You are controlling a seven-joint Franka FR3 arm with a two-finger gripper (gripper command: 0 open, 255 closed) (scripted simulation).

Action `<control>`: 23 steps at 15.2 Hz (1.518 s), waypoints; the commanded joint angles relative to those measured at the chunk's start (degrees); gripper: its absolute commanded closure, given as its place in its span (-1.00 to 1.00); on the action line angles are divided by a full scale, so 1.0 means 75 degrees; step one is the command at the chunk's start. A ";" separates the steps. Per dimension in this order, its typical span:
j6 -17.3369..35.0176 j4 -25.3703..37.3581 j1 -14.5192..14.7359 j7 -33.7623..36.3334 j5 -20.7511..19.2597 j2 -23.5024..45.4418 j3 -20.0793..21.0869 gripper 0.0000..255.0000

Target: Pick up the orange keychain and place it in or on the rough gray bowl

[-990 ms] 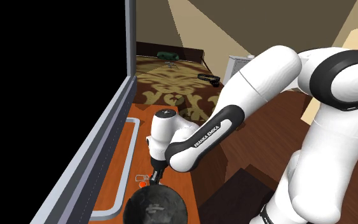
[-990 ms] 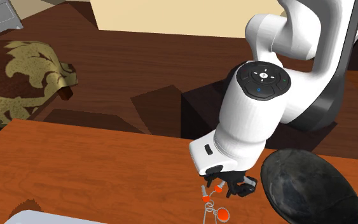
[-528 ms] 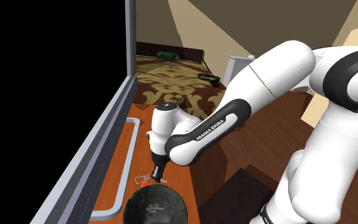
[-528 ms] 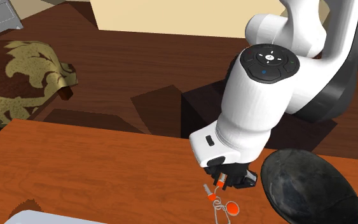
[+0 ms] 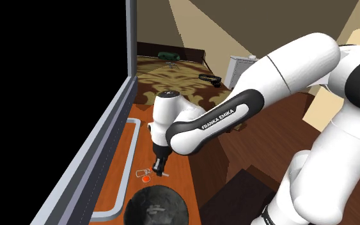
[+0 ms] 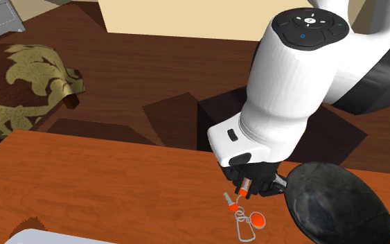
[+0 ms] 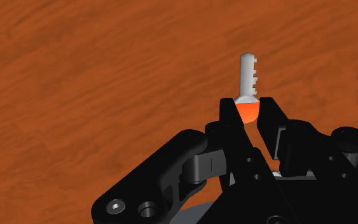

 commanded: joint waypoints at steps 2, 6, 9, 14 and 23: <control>-0.0324 0.0102 0.0003 -0.0072 0.0086 -0.0227 -0.0016 1.00; -0.0762 0.0275 0.0010 -0.0142 0.0176 -0.0501 -0.0039 1.00; -0.1089 0.0422 0.0015 -0.0185 0.0229 -0.0686 -0.0059 1.00; -0.1630 0.0700 0.0021 -0.0241 0.0295 -0.0958 -0.0095 1.00; -0.2131 0.0328 0.0481 0.0391 0.0714 -0.1886 0.0341 1.00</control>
